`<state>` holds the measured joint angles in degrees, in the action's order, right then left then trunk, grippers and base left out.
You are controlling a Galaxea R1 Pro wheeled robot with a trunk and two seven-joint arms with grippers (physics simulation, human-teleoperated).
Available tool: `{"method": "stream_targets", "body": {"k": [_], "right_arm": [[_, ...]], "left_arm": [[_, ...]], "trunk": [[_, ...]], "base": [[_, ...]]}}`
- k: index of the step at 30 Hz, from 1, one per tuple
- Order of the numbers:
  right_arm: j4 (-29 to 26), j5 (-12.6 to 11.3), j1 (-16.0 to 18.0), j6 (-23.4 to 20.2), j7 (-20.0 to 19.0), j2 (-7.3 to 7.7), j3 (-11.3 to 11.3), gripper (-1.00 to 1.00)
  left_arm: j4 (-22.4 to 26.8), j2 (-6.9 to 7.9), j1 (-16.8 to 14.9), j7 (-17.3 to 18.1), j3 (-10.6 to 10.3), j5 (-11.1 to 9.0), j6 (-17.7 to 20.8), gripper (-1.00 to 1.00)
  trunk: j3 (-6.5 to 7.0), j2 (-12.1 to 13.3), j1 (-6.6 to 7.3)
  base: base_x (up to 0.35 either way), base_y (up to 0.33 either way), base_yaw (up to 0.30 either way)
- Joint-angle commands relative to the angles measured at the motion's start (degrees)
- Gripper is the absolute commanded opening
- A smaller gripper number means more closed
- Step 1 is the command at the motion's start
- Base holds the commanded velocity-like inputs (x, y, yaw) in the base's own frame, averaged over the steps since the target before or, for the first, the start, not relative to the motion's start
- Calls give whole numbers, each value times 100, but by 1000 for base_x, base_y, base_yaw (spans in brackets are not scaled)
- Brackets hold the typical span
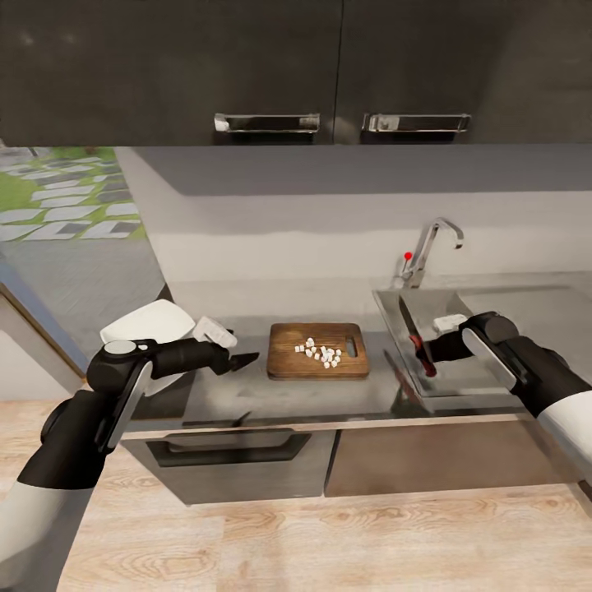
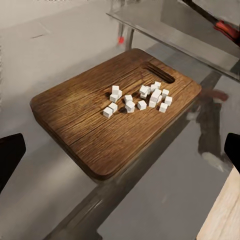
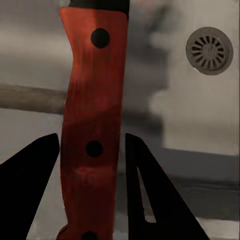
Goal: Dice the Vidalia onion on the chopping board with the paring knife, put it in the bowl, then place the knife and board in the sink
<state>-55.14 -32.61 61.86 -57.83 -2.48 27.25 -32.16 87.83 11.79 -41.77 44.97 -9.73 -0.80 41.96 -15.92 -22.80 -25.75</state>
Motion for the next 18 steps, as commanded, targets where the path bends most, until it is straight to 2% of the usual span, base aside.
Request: {"method": "stream_targets", "body": {"k": [1,2,4,8,10,12,14,18], "right_arm": [[23,78,10,-16,37,-112,16,-100],[58,76,10,-17,95,-233,47,-100],[82,77,10,-18,121,-293,68,-100],[149,77,10,-18,132,-319,77,-100],[434,74,10,-13,132,-323,109,-100],[619,67,10,-10,129,-335,413,-100],[666,64,10,-9,128,-346,581,-100],[687,55,10,-12,128,-351,659,-100]], "left_arm": [[6,5,-6,9,2,-8,42,100],[9,5,-5,11,19,-8,79,100],[13,7,-5,11,41,-8,209,100],[15,8,-5,4,162,-8,371,100],[15,8,-6,3,230,-8,394,100],[18,-17,-6,3,227,-8,399,100],[17,-45,-6,3,226,-8,402,100],[16,-61,-6,3,226,-8,401,100]], "trunk": [[-11,-12,-4],[-11,-12,-4],[-11,-12,-4],[-11,-12,-4],[-11,-12,-4],[-11,-12,-4],[-11,-12,-4],[-11,-12,-4]], "base": [[83,-55,0],[182,-142,0],[206,-154,0],[203,-142,0],[197,-122,0],[196,-129,0],[182,-137,0],[56,-45,0]]}}
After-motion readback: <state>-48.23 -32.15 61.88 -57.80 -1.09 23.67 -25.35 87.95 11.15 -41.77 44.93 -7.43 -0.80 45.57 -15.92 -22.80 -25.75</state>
